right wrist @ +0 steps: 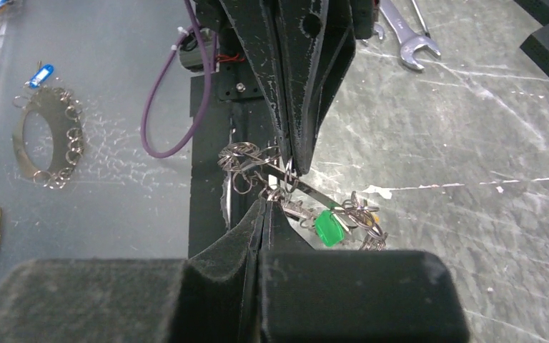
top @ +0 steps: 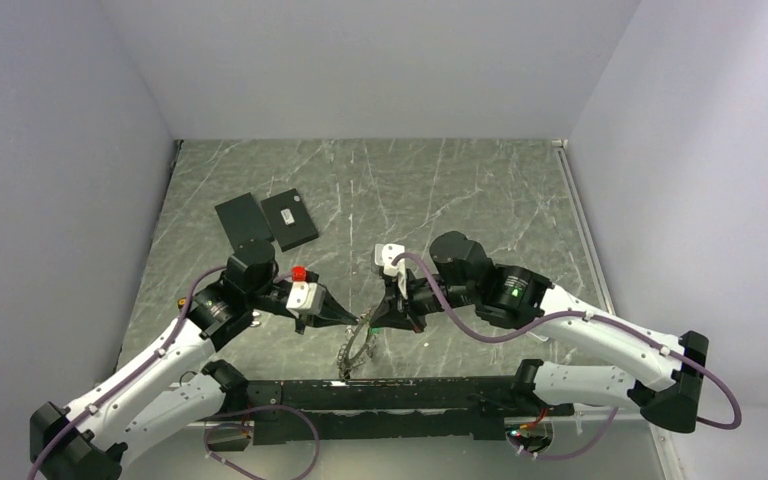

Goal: Put the keys on the keyring

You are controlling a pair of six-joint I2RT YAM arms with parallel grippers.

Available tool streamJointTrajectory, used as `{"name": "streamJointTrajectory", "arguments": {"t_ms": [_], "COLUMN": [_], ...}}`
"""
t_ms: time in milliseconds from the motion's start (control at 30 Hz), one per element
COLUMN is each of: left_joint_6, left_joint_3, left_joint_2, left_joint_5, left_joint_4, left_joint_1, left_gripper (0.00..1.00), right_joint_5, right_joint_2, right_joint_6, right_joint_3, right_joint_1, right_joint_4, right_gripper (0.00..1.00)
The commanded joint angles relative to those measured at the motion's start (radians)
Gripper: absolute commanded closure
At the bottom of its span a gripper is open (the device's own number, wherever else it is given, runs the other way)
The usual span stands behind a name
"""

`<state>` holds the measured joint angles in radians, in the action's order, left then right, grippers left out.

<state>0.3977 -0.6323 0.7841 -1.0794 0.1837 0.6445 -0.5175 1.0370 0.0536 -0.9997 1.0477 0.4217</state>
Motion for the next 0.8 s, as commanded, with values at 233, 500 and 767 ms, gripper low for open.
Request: {"name": "streamJointTrajectory", "arguments": {"t_ms": [233, 500, 767], "left_joint_6": [-0.025, -0.014, -0.036], "left_joint_3": [-0.039, -0.041, -0.015], "left_joint_2": [0.007, 0.01, -0.015], "left_joint_5": [-0.08, -0.079, -0.062], "left_joint_4": [-0.039, -0.026, -0.071], "left_joint_1": [-0.006, -0.008, -0.008], "left_gripper": [1.0, 1.0, 1.0], "right_joint_5": [-0.079, -0.059, -0.061], "right_joint_2": [0.024, 0.014, 0.034], "right_joint_6": [0.034, 0.035, 0.036], "right_joint_3": [-0.057, -0.059, -0.062], "right_joint_1": [-0.003, -0.003, -0.001], "right_joint_4": [0.005, 0.009, 0.008], "right_gripper": [1.0, 1.0, 1.0]}}
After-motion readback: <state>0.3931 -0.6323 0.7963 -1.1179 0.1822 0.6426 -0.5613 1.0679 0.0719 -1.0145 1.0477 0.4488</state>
